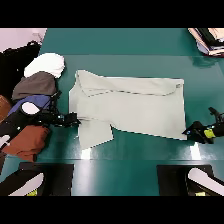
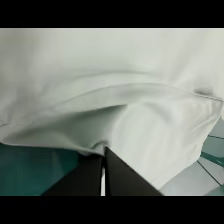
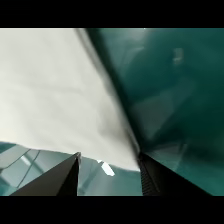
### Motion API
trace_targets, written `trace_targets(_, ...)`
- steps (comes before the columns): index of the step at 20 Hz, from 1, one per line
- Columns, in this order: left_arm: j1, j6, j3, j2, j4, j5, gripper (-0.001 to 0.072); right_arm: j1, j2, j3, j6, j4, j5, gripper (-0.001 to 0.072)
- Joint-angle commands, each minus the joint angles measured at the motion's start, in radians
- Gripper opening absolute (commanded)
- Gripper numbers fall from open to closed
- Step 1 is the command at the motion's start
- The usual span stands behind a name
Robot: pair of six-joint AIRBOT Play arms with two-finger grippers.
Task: Fold the shirts.
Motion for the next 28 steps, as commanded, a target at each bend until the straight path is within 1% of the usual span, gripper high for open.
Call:
trace_targets(1,0.000,0.000,0.002,0.001,0.002,-0.008,0.0023,0.054,-0.029,-0.026,-0.011,0.006,-0.051,0.0305)
trace_targets(2,0.000,-0.001,0.003,0.003,0.005,-0.023,0.0022,0.069,-0.020,-0.025,-0.017,0.006,-0.053,0.0150)
trace_targets(3,0.000,-0.002,0.006,0.011,0.012,-0.048,0.0022,0.082,-0.001,-0.024,-0.037,0.006,-0.051,0.0058)
trace_targets(4,0.000,-0.010,0.006,0.035,0.025,-0.061,0.0021,0.090,0.022,-0.021,-0.047,0.005,-0.045,0.0014)
trace_targets(6,0.000,-0.087,0.006,0.128,0.126,-0.090,0.0021,0.090,0.085,0.005,-0.051,0.004,-0.017,0.0014)
trace_targets(7,0.000,-0.134,0.006,0.187,0.201,-0.138,0.0021,0.090,0.123,0.026,-0.051,0.002,0.009,0.0013)
trace_targets(8,0.000,-0.161,0.006,0.240,0.254,-0.204,0.0021,0.090,0.160,0.049,-0.051,-0.011,0.036,0.0014)
trace_targets(9,-0.001,-0.168,0.004,0.295,0.284,-0.281,0.0021,0.090,0.199,0.071,-0.051,-0.026,0.071,0.0014)
trace_targets(11,-0.001,-0.201,-0.009,0.405,0.291,-0.396,0.0020,0.090,0.283,0.101,-0.051,-0.058,0.143,0.0013)
trace_targets(13,-0.001,-0.260,-0.014,0.506,0.284,-0.508,0.0021,0.091,0.371,0.106,-0.047,-0.121,0.214,0.0014)
trace_targets(15,0.000,-0.290,-0.010,0.578,0.234,-0.577,0.0021,0.092,0.441,0.107,-0.020,-0.146,0.259,0.0013)
trace_targets(16,0.000,-0.289,0.005,0.583,0.220,-0.571,0.0021,0.096,0.464,0.108,-0.002,-0.140,0.251,0.0013)
trace_targets(18,0.000,-0.277,0.059,0.560,0.225,-0.510,0.0022,0.138,0.460,0.144,0.013,-0.136,0.231,0.0013)
trace_targets(20,0.000,-0.206,0.131,0.492,0.231,-0.402,0.0022,0.201,0.390,0.229,0.013,-0.133,0.214,0.0013)
trace_targets(24,0.000,-0.162,0.270,0.270,0.265,-0.193,0.0022,0.317,0.151,0.458,0.052,-0.133,0.121,0.0013)
trace_targets(28,0.000,-0.159,0.385,0.032,0.280,-0.010,0.0023,0.384,-0.113,0.692,0.057,-0.132,0.092,0.0013)
